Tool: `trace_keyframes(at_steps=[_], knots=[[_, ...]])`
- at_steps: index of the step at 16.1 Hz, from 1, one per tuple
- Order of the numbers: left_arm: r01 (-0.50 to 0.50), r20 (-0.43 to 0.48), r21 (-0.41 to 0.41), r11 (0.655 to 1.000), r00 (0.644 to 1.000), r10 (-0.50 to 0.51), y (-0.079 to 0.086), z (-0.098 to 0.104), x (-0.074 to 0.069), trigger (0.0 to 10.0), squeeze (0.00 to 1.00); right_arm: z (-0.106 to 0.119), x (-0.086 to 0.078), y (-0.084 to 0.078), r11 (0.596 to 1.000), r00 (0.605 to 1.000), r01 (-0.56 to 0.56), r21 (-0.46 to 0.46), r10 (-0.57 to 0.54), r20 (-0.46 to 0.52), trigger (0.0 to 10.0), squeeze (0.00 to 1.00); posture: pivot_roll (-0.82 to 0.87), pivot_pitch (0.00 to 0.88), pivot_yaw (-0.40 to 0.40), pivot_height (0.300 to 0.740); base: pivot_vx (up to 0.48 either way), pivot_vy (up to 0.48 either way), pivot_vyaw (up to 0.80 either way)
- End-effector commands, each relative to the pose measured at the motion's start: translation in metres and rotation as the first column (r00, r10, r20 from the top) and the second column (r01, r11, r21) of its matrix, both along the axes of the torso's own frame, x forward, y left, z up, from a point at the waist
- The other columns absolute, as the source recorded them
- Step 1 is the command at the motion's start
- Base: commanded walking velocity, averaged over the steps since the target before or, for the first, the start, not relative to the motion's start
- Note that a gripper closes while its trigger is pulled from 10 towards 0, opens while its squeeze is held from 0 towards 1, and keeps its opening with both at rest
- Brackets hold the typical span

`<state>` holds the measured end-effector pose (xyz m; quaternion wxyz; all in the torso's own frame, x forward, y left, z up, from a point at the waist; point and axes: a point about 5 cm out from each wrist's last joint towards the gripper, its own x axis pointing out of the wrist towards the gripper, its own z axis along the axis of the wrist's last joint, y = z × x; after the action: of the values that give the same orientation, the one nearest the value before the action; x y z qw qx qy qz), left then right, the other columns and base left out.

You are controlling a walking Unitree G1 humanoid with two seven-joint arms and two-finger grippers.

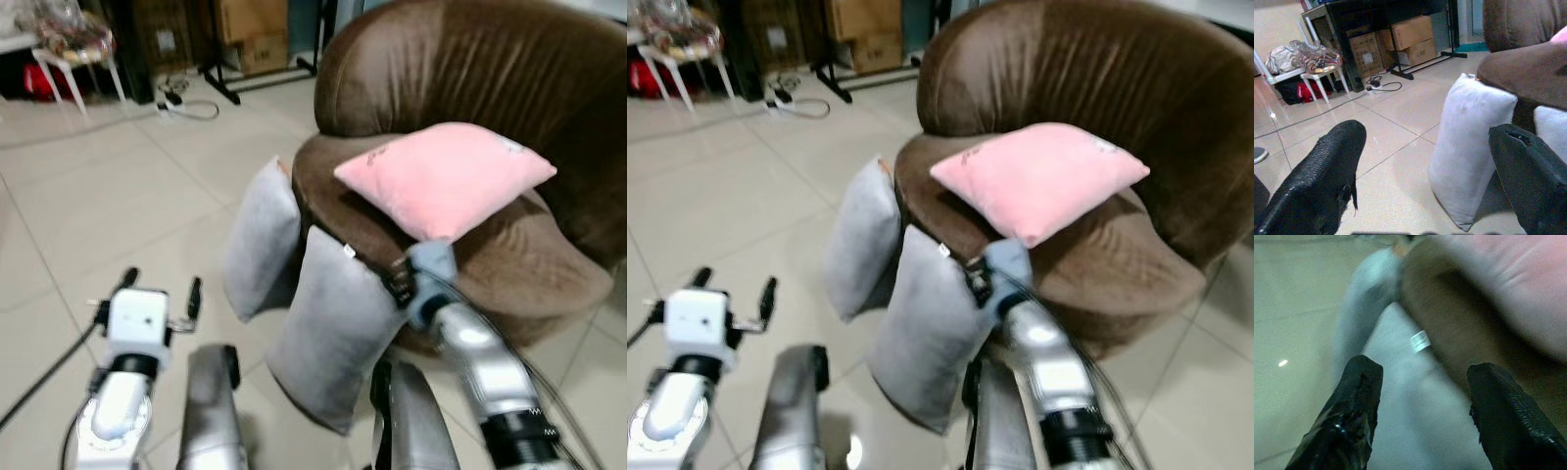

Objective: Move the pillow to the sofa from floor

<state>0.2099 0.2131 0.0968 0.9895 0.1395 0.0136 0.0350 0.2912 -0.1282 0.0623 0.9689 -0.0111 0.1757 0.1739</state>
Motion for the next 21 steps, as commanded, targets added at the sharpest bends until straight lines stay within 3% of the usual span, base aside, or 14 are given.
trace_keyframes(at_steps=[1, 5, 9, 10, 12, 13, 16, 21], knots=[[0.014, 0.025, 0.001, 1.000, 1.000, -0.014, -0.004, 0.006, 0.003, 10.0, 0.00, 0.005, 0.006, -0.007, 1.000, 1.000, 0.010, 0.015, -0.011, 0.026, 10.0, 1.00, 0.05, 0.016, -0.076, 0.460, 0.000, 0.000, 0.00], [0.135, -0.016, 0.021, 0.991, 0.991, -0.134, -0.007, 0.007, 0.003, 10.0, 0.00, -0.002, 0.022, -0.003, 0.999, 0.999, 0.033, -0.001, -0.033, 0.004, 10.0, 1.00, 0.07, 0.034, -0.079, 0.460, 0.000, 0.000, 0.00], [0.282, -0.074, 0.049, 0.958, 0.958, -0.278, -0.011, 0.009, 0.003, 10.0, 0.00, -0.008, 0.041, 0.001, 0.995, 0.996, 0.077, -0.062, -0.079, -0.035, 10.0, 1.00, 0.09, 0.065, -0.078, 0.460, 0.000, 0.000, 0.00], [0.326, -0.087, 0.054, 0.944, 0.943, -0.321, -0.013, 0.011, 0.005, 10.0, 0.00, -0.009, 0.046, 0.001, 0.993, 0.995, 0.087, -0.080, -0.091, -0.046, 10.0, 0.89, 0.11, 0.087, -0.082, 0.460, 0.000, 0.000, 0.00], [0.378, -0.103, 0.064, 0.923, 0.923, -0.371, -0.015, 0.014, 0.005, 10.0, 0.00, -0.009, 0.050, 0.005, 0.993, 0.995, 0.087, -0.083, -0.091, -0.048, 10.0, 0.00, 0.13, 0.124, -0.079, 0.460, 0.000, 0.000, 0.00], [0.421, -0.134, 0.075, 0.904, 0.903, -0.409, -0.014, 0.016, -0.001, 10.0, 0.00, -0.007, 0.054, 0.007, 0.987, 0.994, 0.101, -0.124, -0.106, -0.035, 10.0, 0.00, 0.15, 0.167, -0.073, 0.460, 0.000, 0.000, 0.00], [0.449, -0.170, 0.073, 0.890, 0.885, -0.433, -0.015, 0.019, -0.015, 10.0, 0.00, -0.006, 0.058, 0.011, 0.986, 0.991, 0.122, -0.116, -0.128, -0.041, 10.0, 0.00, 0.20, 0.231, -0.070, 0.460, 0.000, 0.000, 0.00], [0.431, -0.236, 0.083, 0.898, 0.884, -0.403, -0.004, 0.023, -0.040, 10.0, 0.00, -0.008, 0.058, 0.015, 0.978, 0.987, 0.153, -0.138, -0.158, -0.022, 10.0, 0.00, 0.22, 0.298, -0.077, 0.460, 0.000, 0.000, 0.00]])
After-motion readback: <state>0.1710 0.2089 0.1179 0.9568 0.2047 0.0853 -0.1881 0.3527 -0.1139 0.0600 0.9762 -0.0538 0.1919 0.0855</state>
